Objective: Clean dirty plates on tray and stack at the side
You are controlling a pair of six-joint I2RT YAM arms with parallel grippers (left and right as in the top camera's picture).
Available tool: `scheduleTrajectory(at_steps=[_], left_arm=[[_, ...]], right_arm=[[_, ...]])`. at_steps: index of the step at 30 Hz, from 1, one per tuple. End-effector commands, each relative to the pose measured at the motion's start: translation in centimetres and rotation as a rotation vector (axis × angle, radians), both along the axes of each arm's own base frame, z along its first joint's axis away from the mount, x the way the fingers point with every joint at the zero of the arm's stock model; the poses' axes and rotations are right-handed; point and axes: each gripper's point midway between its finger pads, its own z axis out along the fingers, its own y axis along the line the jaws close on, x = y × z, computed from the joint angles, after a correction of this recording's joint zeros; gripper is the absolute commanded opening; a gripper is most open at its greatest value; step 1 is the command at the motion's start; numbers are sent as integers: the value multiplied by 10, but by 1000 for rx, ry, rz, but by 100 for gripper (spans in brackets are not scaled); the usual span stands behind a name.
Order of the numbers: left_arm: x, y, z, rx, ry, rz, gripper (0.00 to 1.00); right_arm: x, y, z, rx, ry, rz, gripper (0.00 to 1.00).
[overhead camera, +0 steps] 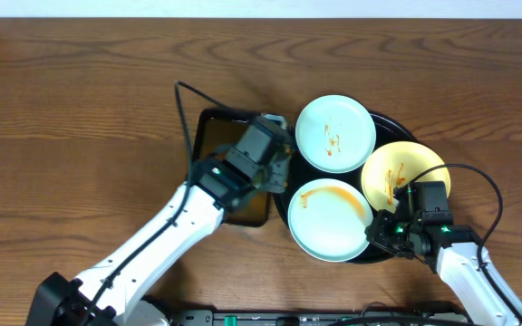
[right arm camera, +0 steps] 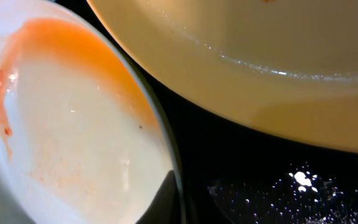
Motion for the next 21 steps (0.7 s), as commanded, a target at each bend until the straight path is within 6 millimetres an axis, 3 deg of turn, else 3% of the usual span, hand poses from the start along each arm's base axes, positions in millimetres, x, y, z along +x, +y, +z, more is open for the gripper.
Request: scheduleTrajectory(at_steps=[1, 6, 11, 13, 21], left_arm=[[8, 25, -6, 50, 7, 54, 8], [13, 52, -15, 78, 52, 123, 8], [13, 69, -19, 94, 83, 167, 8], [13, 71, -20, 96, 86, 170, 8], [12, 71, -20, 100, 92, 169, 8]], right_arm=[[-2, 2, -1, 4, 8, 5, 6], [-3, 2, -2, 4, 10, 5, 11], [0, 1, -2, -1, -6, 3, 6], [4, 1, -1, -1, -21, 3, 1], [17, 4, 7, 4, -91, 37, 1]])
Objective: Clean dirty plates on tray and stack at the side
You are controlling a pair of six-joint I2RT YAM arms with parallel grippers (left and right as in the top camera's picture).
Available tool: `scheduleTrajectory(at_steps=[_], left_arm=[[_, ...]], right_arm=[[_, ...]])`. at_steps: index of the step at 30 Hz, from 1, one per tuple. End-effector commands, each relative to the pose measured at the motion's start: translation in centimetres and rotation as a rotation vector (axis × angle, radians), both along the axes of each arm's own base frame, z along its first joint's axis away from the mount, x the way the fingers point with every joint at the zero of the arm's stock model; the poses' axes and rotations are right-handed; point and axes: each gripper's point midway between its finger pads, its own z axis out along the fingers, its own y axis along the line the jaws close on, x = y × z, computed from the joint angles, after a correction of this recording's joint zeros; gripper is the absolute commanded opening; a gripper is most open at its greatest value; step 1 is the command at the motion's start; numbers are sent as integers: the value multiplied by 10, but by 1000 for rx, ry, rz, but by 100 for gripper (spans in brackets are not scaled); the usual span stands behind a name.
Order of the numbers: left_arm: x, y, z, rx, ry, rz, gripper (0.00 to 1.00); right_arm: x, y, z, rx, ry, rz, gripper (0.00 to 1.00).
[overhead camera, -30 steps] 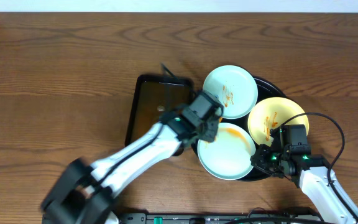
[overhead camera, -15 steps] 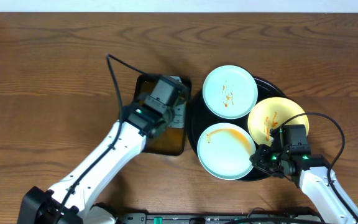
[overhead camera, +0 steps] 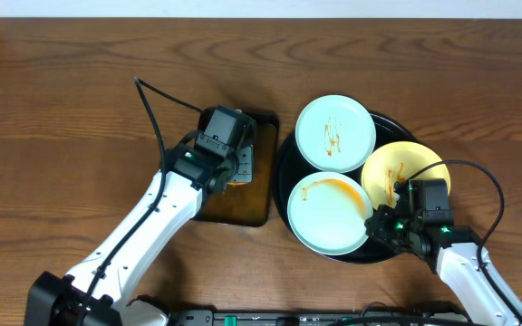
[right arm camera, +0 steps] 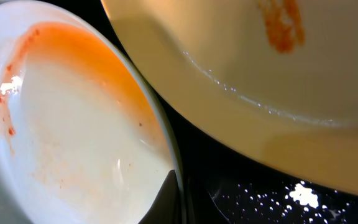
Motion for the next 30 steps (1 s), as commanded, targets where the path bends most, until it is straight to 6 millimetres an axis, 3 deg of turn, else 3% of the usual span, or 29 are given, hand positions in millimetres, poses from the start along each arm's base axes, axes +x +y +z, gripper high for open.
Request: scheduleTrajectory(at_steps=[1, 5, 21, 30], left_arm=[[-1, 4, -4, 22, 7, -4, 8], [-1, 4, -4, 22, 6, -4, 8], [1, 10, -4, 22, 7, 15, 8], [2, 10, -4, 21, 4, 15, 8]], right_arm=[[3, 3, 4, -3, -27, 49, 1], [13, 1, 20, -27, -61, 66, 1], [43, -52, 99, -374, -122, 33, 1], [34, -50, 102, -381, -88, 55, 1]])
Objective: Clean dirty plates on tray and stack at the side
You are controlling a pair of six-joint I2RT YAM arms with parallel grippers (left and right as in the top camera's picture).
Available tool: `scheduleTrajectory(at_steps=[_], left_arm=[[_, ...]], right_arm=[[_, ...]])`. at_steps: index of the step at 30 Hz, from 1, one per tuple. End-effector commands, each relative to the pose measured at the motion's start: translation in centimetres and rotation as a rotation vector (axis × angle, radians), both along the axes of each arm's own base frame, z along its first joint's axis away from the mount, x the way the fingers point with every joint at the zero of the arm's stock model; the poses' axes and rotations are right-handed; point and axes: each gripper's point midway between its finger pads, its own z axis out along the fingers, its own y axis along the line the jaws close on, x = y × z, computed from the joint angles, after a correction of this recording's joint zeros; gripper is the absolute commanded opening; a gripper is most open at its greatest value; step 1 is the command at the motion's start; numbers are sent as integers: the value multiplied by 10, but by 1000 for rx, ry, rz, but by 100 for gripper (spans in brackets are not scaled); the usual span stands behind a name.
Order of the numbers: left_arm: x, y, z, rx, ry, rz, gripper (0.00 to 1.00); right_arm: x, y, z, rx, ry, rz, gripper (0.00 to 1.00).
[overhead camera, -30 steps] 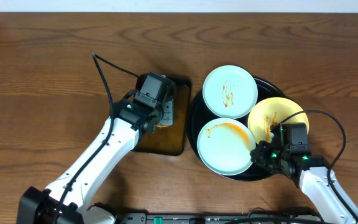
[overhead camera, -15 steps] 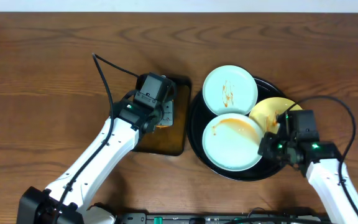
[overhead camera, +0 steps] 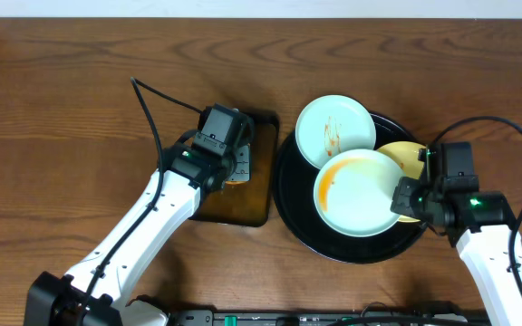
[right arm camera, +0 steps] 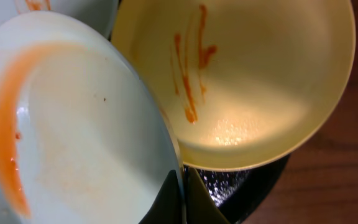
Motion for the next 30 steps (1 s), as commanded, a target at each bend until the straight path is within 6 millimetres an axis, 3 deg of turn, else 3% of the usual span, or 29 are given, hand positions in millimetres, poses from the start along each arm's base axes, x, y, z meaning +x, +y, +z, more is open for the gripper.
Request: scheduleTrajectory(at_steps=[1, 13, 21, 27, 30], left_arm=[[0, 4, -4, 20, 3, -1, 8], [0, 5, -4, 20, 3, -1, 8], [-1, 5, -4, 20, 4, -1, 8], [0, 4, -4, 20, 3, -1, 8], [0, 5, -4, 20, 4, -1, 8]], right_arm=[[1, 2, 9, -17, -19, 27, 1], [-14, 38, 6, 194, 62, 78, 1], [-19, 47, 7, 243, 83, 91, 1], [-13, 21, 2, 103, 61, 32, 1], [-5, 18, 4, 84, 26, 26, 1]])
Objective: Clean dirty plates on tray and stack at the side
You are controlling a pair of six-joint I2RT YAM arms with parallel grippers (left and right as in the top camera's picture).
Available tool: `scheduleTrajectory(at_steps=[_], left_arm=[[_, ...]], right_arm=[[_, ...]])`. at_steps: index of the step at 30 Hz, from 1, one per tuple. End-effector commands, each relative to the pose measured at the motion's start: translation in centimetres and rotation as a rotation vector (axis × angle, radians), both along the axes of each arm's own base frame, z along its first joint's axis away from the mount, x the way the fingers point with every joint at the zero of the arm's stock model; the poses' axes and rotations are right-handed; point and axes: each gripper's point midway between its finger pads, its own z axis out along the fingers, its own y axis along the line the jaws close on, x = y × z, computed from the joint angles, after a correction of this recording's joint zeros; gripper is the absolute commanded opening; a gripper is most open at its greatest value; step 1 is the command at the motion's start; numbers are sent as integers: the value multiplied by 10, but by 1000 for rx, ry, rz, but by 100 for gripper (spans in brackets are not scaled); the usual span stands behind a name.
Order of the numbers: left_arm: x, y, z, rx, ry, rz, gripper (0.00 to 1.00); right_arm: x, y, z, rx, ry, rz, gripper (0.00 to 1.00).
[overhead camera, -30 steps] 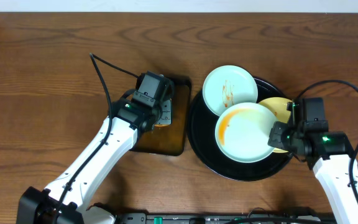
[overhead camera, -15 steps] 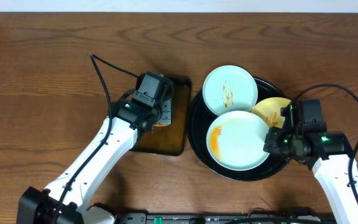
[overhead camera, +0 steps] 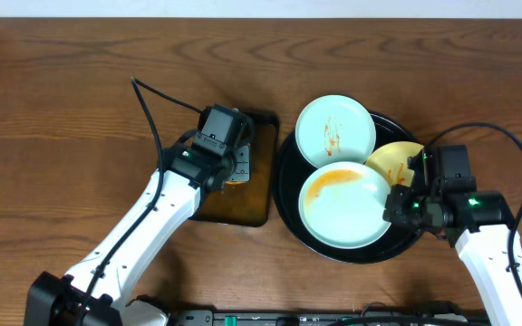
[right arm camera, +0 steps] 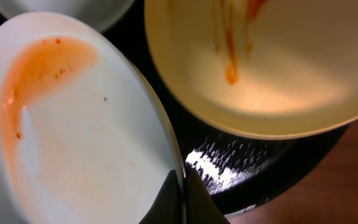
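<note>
Three dirty plates sit on a round black tray (overhead camera: 285, 192). My right gripper (overhead camera: 395, 206) (right arm camera: 182, 186) is shut on the right rim of the white plate (overhead camera: 344, 205) (right arm camera: 73, 124), which has an orange smear. This plate overlaps the yellow plate (overhead camera: 399, 159) (right arm camera: 278, 62), streaked red, to its right. A pale plate (overhead camera: 335, 131) with red streaks lies at the tray's back. My left gripper (overhead camera: 241, 165) hangs over a dark brown square board (overhead camera: 234, 206) left of the tray. A yellowish bit shows under its fingers, and their state is unclear.
The brown board lies directly against the tray's left side. Bare wooden table (overhead camera: 80, 100) extends to the left and behind. A black cable (overhead camera: 157, 100) loops up from the left wrist. The table's right edge strip beside the tray is narrow.
The smeared white plate, held by my right gripper, has shifted left and toward the front of the tray, uncovering more of the yellow plate. The left arm has not moved.
First my left gripper hovered at the tray's left edge while my right gripper sat at the white plate's rim, front right. Then the left gripper was over the brown board. Later the right gripper held the plate over the yellow plate, and now it holds it nearer the tray's middle.
</note>
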Motion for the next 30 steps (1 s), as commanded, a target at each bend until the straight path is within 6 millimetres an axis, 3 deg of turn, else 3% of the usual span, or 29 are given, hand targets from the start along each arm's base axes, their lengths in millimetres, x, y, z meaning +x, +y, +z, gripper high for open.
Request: scheduleTrajectory(at_steps=[1, 7, 16, 23, 26, 30], left_arm=[[-1, 5, -4, 20, 4, -1, 8], [0, 5, -4, 20, 4, -1, 8], [-1, 5, -4, 21, 6, -1, 8], [-1, 5, -4, 21, 7, -1, 8], [-1, 5, -4, 22, 7, -1, 8], [-1, 5, -4, 22, 6, -1, 8]], right_arm=[[10, -8, 6, -55, -41, -26, 1], [10, -24, 4, -138, -36, -69, 1], [8, -1, 6, -14, -29, -18, 1], [22, 0, 12, -6, -88, -27, 1], [22, 21, 17, 82, -111, 90, 1], [12, 7, 9, 19, -53, 29, 1]])
